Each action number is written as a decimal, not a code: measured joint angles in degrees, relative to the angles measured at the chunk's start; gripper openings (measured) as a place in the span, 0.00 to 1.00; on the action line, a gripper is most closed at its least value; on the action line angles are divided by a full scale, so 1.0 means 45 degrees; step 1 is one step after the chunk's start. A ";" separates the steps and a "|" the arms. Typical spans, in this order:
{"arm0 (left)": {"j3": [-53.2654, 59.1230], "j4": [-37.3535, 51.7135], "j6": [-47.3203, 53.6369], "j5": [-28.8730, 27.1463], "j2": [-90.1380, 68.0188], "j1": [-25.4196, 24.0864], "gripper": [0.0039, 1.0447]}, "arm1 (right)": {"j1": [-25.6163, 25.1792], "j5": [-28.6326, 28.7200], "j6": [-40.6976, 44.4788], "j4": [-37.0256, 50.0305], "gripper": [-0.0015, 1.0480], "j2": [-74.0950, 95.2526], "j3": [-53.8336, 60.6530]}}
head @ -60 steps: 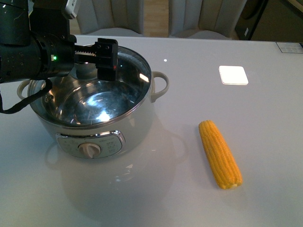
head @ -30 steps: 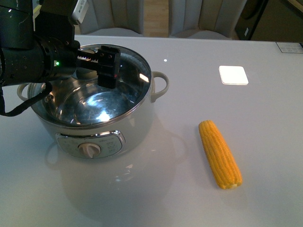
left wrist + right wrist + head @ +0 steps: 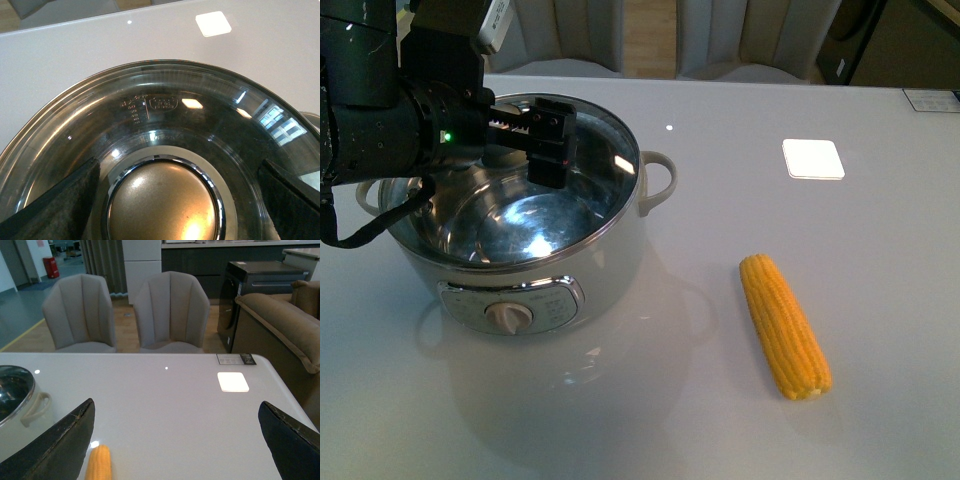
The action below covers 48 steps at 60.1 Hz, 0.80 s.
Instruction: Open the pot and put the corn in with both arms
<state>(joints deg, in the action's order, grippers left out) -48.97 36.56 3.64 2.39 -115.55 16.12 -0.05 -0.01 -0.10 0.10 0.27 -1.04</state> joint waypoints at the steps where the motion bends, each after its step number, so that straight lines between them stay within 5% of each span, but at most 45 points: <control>1: 0.0000 0.0019 0.0005 -0.0019 0.0000 0.0000 0.82 | 0.0000 -0.0005 0.0000 0.0000 0.92 0.0000 0.0000; 18: -0.0005 0.0131 -0.0141 -0.0165 -0.0005 -0.0058 0.43 | 0.0000 -0.0005 -0.0005 0.0000 0.92 0.0000 0.0000; 48: -0.0005 0.0219 -0.0092 -0.0282 0.0010 -0.0044 0.43 | 0.0000 -0.0005 0.0000 -0.0005 0.92 0.0000 0.0000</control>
<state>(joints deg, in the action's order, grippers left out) -48.99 37.54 3.22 1.13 -115.50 15.92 -0.05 -0.03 -0.10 0.08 0.27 -1.04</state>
